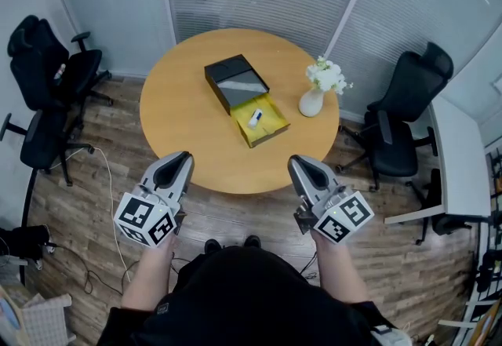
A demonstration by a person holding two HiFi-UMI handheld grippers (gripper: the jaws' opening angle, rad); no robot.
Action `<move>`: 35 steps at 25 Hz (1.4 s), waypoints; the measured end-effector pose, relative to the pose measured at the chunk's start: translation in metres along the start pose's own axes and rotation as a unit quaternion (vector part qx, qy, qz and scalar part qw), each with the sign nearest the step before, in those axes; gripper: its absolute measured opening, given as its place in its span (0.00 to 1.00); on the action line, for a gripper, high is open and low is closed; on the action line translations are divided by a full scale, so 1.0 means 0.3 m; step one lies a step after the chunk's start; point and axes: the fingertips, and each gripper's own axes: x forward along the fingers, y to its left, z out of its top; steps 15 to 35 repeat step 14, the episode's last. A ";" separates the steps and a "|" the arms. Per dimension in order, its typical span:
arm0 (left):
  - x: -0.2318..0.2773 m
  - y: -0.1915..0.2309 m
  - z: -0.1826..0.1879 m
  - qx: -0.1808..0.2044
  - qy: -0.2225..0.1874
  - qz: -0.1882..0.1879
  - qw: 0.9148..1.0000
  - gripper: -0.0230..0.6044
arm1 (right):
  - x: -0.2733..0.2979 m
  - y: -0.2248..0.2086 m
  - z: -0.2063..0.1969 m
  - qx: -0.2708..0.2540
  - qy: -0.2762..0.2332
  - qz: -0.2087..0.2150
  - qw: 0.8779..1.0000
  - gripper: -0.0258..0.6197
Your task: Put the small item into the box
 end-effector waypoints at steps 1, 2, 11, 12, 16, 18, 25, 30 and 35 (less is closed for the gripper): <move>0.003 -0.002 -0.002 -0.002 0.001 -0.001 1.000 0.10 | -0.002 -0.002 -0.001 0.001 0.000 0.000 1.000 0.09; 0.005 -0.004 -0.005 -0.003 0.002 -0.002 1.000 0.10 | -0.005 -0.004 -0.002 0.003 0.000 -0.001 1.000 0.09; 0.020 -0.022 -0.010 -0.007 0.006 -0.009 1.000 0.10 | -0.018 -0.010 -0.011 0.007 0.002 -0.006 1.000 0.09; 0.021 -0.022 -0.014 -0.007 0.007 -0.010 1.000 0.10 | -0.019 -0.012 -0.012 0.007 0.002 -0.006 1.000 0.09; 0.024 -0.021 -0.022 -0.007 0.007 -0.012 1.000 0.10 | -0.020 -0.016 -0.014 0.007 0.003 -0.007 1.000 0.09; 0.024 -0.021 -0.022 -0.007 0.007 -0.012 1.000 0.10 | -0.020 -0.016 -0.014 0.007 0.003 -0.007 1.000 0.09; 0.024 -0.021 -0.022 -0.007 0.007 -0.012 1.000 0.10 | -0.020 -0.016 -0.014 0.007 0.003 -0.007 1.000 0.09; 0.024 -0.021 -0.022 -0.007 0.007 -0.012 1.000 0.10 | -0.020 -0.016 -0.014 0.007 0.003 -0.007 1.000 0.09; 0.024 -0.021 -0.022 -0.007 0.007 -0.012 1.000 0.10 | -0.020 -0.016 -0.014 0.007 0.003 -0.007 1.000 0.09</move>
